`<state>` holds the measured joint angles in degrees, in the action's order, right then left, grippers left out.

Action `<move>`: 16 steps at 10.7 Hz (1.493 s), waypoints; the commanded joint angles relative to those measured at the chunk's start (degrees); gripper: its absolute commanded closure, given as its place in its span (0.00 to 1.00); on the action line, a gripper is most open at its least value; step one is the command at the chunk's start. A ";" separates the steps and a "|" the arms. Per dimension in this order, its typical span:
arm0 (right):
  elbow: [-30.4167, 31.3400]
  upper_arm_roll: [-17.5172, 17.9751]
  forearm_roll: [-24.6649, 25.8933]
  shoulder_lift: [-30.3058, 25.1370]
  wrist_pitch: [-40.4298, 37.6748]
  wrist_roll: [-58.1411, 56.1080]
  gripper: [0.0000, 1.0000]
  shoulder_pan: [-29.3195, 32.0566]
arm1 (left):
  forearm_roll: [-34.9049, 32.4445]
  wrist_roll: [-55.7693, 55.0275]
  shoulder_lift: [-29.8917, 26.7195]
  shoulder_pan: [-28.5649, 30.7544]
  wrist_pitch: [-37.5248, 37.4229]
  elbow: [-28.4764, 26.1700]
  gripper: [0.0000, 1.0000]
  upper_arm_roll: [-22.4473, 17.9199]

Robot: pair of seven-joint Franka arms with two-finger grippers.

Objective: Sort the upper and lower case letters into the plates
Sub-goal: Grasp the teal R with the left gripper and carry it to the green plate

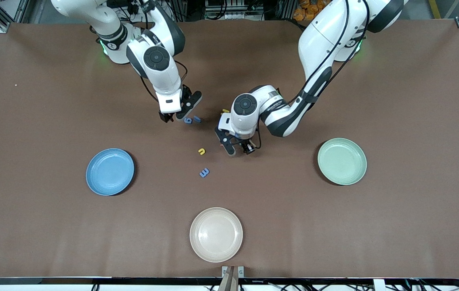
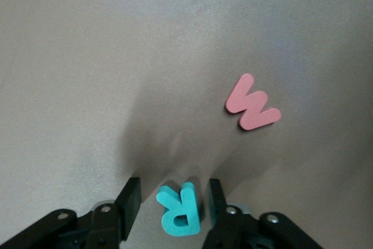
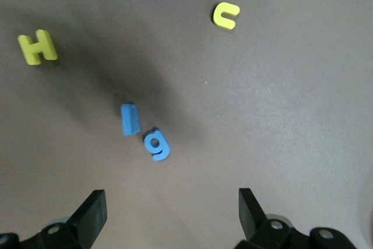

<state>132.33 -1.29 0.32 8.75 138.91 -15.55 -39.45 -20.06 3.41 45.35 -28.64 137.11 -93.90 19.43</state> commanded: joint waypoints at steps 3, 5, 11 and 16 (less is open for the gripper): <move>0.56 0.15 0.65 7.32 9.43 -6.34 0.00 1.22 | -2.09 0.63 -1.39 0.16 -3.32 1.35 1.00 -2.02; 2.56 0.15 0.65 7.86 12.60 -6.34 0.00 -1.41 | 0.27 0.89 -5.60 3.30 -9.73 1.35 1.00 -2.02; 4.42 0.15 0.74 8.38 14.54 -8.69 0.00 -4.41 | 9.34 13.19 -14.58 29.89 -19.51 -0.14 1.00 3.84; 4.42 -0.02 0.82 9.96 16.56 -13.54 0.00 -2.04 | 9.51 11.10 -11.95 38.47 -18.47 -6.54 1.00 6.15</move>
<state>135.85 -1.52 0.49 18.23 153.56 -27.96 -42.36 -11.88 15.74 33.47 9.10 117.69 -97.68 24.63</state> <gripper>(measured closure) 0.000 0.714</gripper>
